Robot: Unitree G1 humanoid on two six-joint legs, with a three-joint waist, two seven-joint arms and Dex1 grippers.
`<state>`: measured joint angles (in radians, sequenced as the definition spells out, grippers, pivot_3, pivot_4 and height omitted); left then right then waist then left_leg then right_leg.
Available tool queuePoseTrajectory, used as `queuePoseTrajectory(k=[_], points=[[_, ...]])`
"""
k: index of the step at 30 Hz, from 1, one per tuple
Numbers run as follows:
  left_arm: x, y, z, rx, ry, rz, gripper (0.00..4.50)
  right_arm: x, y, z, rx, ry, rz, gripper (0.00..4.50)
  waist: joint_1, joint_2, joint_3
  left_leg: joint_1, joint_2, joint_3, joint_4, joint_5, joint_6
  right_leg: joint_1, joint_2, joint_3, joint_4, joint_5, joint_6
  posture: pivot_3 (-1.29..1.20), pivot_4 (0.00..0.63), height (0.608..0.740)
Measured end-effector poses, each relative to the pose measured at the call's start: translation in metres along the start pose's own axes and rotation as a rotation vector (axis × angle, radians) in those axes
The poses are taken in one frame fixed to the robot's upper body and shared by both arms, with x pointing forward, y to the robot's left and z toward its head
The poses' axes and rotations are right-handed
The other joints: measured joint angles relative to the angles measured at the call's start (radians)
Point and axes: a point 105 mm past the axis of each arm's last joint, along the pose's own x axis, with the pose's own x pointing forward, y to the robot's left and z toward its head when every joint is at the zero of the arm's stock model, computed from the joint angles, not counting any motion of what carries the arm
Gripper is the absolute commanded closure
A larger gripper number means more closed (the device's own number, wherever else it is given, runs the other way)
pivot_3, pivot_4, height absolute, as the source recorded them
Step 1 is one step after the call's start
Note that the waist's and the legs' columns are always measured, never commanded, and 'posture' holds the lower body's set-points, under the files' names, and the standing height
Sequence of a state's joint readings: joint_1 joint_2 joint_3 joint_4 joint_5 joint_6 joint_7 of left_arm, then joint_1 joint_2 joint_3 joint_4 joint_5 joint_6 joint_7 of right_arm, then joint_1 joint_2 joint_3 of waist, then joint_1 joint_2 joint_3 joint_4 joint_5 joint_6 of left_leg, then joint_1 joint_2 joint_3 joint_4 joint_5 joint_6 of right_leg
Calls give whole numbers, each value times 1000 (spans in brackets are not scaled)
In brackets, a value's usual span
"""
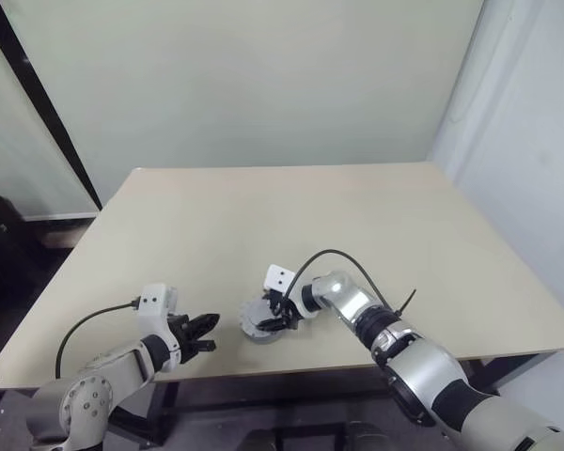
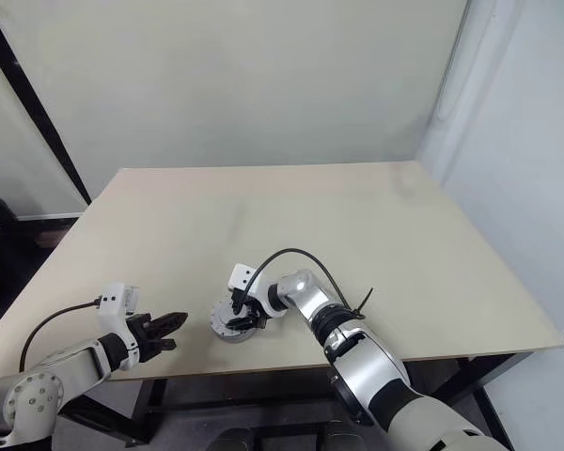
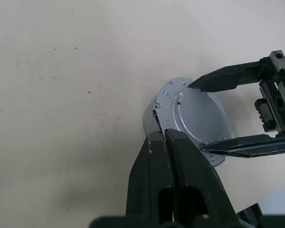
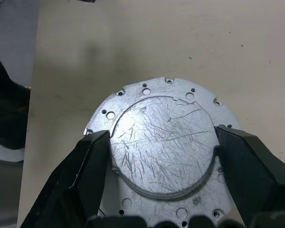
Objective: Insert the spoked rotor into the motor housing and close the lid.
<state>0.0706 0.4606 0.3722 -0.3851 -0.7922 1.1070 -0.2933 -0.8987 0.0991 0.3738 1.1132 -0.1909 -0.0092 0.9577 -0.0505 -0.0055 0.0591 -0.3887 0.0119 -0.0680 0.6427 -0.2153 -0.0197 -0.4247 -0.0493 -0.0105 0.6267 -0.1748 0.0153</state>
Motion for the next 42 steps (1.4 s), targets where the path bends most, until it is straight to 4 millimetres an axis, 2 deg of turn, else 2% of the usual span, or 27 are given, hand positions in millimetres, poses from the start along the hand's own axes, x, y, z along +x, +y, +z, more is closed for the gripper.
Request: queuePoseTrajectory(k=[17,42], points=[[1,-1,0,2,2,-7,4500,-2,2,-1,-57,10,30,1208,0,0,0,0,-1,0,0,0,0,0,0,1,0,0,0,0,0,740],[2,-2,-1,5,7,-13,4500,-8,6,-5,-27,19,98,1208,0,1,0,0,-1,0,-1,0,0,0,0,1,0,0,0,0,0,740]])
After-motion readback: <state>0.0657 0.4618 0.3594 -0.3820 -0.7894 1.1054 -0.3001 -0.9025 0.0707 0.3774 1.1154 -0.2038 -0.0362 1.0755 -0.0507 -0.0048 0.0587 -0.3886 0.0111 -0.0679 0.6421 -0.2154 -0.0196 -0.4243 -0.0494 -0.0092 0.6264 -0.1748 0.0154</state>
